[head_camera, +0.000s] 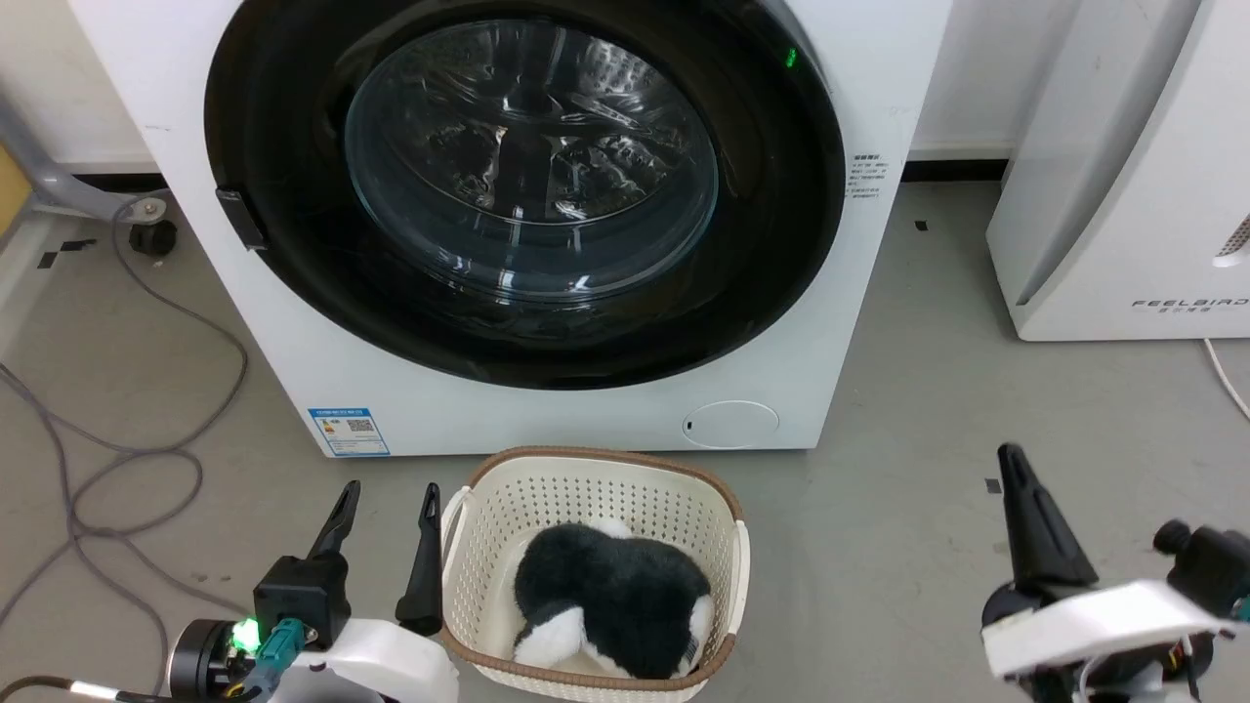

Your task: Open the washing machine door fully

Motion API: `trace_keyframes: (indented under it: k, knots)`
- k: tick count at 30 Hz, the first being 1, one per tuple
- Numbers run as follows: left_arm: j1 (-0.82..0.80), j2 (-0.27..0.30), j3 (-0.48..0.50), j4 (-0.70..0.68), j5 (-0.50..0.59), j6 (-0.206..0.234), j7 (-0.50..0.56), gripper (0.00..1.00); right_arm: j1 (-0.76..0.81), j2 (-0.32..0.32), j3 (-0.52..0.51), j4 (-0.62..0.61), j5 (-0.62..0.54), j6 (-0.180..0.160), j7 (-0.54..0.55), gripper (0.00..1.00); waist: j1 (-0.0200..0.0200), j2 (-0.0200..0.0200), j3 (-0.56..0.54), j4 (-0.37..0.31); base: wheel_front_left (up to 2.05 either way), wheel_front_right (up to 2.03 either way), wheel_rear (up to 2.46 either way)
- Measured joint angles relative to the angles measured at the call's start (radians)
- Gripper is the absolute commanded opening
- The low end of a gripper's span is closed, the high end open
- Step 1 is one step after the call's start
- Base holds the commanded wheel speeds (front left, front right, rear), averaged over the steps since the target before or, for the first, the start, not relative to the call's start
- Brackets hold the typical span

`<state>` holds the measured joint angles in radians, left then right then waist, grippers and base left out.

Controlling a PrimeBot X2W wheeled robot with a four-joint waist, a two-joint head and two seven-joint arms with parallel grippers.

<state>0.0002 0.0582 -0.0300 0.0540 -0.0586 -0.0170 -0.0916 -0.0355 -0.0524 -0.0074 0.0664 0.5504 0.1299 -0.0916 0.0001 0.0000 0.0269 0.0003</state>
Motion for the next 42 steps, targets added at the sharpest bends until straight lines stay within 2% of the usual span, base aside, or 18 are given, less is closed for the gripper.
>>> trace_keyframes:
  k: [13,23,32,42]
  knots:
    - [-0.018,0.003,0.002,-0.006,-0.016,-0.010,-0.026,1.00,-0.191,-0.005,-0.021,0.104,0.237,0.000,-0.020,0.00,0.0000,0.0000,0.037,-0.011,0.00,0.00,0.00]
    - [-0.049,0.013,0.009,-0.022,-0.033,-0.022,-0.046,1.00,-0.401,-0.049,-0.015,0.227,0.426,0.000,-0.011,0.00,0.0000,0.0000,0.084,-0.016,0.00,0.00,0.00]
    - [-0.070,0.015,0.013,-0.037,-0.043,-0.034,-0.063,1.00,-0.637,-0.097,0.043,0.372,0.567,0.000,0.018,0.00,0.0000,0.0000,0.129,-0.014,0.00,0.00,0.00]
    - [-0.105,0.018,0.015,-0.058,-0.055,-0.049,-0.084,1.00,-0.919,-0.142,0.168,0.585,0.682,0.000,0.102,0.00,0.0000,0.0001,0.184,-0.005,0.00,0.00,0.00]
